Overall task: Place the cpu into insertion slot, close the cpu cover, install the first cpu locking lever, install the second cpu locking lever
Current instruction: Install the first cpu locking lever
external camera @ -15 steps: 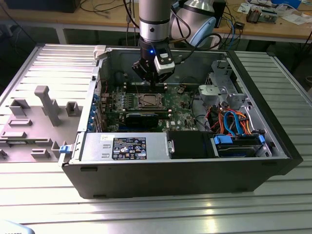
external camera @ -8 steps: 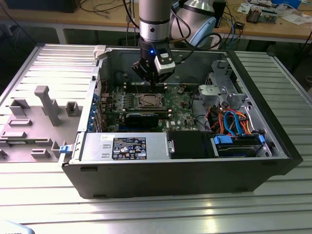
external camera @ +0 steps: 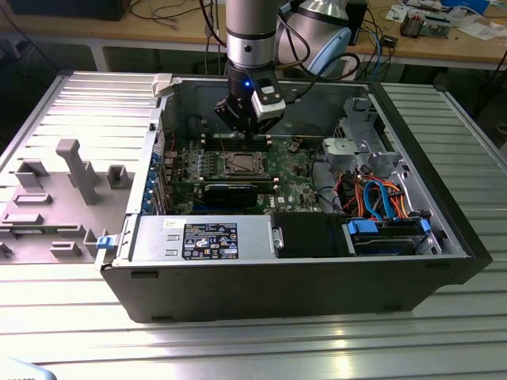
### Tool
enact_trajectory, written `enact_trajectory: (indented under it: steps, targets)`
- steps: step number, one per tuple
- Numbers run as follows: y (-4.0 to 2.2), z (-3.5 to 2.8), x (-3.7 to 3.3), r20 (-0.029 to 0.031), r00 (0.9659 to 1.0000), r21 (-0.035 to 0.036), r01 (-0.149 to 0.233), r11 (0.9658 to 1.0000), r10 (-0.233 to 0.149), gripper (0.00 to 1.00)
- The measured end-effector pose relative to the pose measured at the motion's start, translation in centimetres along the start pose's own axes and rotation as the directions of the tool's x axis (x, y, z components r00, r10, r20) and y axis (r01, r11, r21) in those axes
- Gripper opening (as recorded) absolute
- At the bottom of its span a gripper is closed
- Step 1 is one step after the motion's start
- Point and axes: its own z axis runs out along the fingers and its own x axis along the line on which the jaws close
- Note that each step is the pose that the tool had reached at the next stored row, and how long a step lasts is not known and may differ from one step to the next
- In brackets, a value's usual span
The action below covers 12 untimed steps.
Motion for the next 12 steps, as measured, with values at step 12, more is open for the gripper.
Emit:
enact_trajectory:
  steps: [12]
  targets:
    - [0.0,0.0,0.0,0.0006,0.9997,-0.0011,0.022,0.9997,-0.022,0.11]
